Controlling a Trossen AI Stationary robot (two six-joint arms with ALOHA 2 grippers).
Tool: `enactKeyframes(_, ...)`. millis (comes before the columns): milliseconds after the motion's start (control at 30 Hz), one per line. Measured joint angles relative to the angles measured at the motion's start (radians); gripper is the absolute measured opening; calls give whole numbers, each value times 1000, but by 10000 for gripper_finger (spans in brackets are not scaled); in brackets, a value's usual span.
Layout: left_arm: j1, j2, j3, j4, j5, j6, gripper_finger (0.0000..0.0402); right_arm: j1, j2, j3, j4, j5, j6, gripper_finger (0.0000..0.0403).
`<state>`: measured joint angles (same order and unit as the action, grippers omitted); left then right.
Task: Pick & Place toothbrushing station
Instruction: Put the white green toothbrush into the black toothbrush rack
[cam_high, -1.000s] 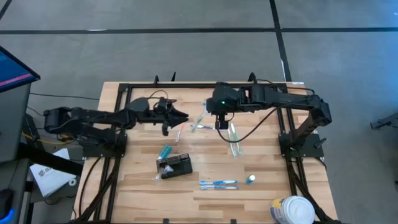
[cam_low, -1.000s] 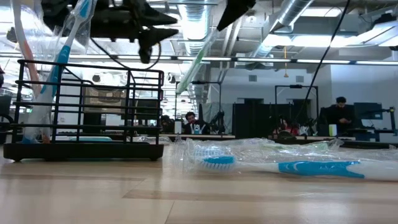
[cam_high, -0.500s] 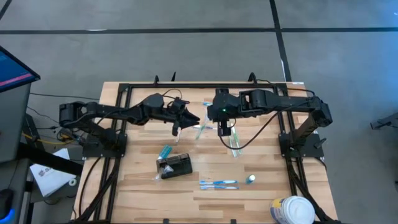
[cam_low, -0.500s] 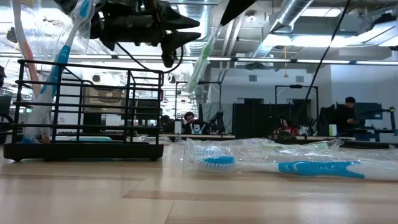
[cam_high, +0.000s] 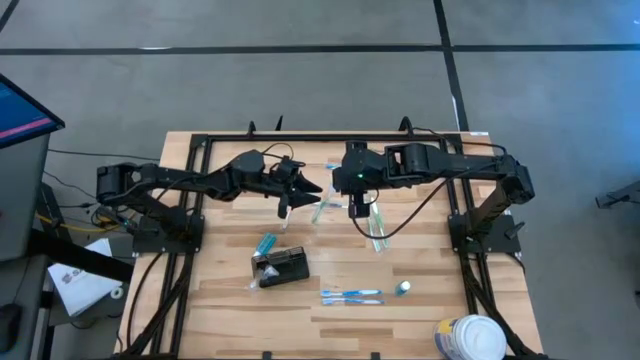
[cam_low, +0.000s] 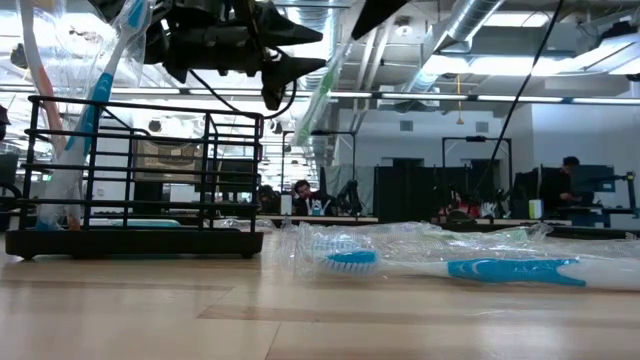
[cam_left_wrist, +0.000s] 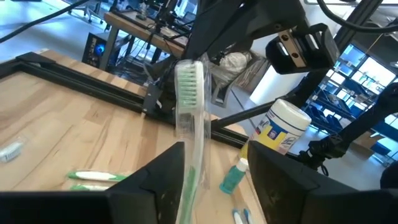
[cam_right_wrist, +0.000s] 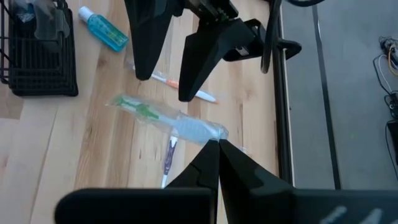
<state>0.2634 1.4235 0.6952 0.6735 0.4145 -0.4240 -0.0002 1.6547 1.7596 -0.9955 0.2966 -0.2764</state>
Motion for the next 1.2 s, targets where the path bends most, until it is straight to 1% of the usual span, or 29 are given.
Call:
enactKeyframes(167, 0, 0, 0, 0, -16, 2, 171, 0, 0, 0, 24, -5, -1, 0)
enactKeyframes(300, -5, 0, 0, -1, -47, 41, 171, 0, 0, 0, 42, -8, -1, 0)
enactKeyframes(700, -32, -1, 0, 0, -53, 48, 171, 0, 2, 0, 75, -11, -4, 0)
enactKeyframes(900, -48, -1, 0, 3, -105, 87, 170, 0, 2, 0, 102, -49, -4, 0)
enactKeyframes(1200, -48, -1, -1, 8, -110, 87, 170, 0, 2, 0, 102, -49, -3, 0)
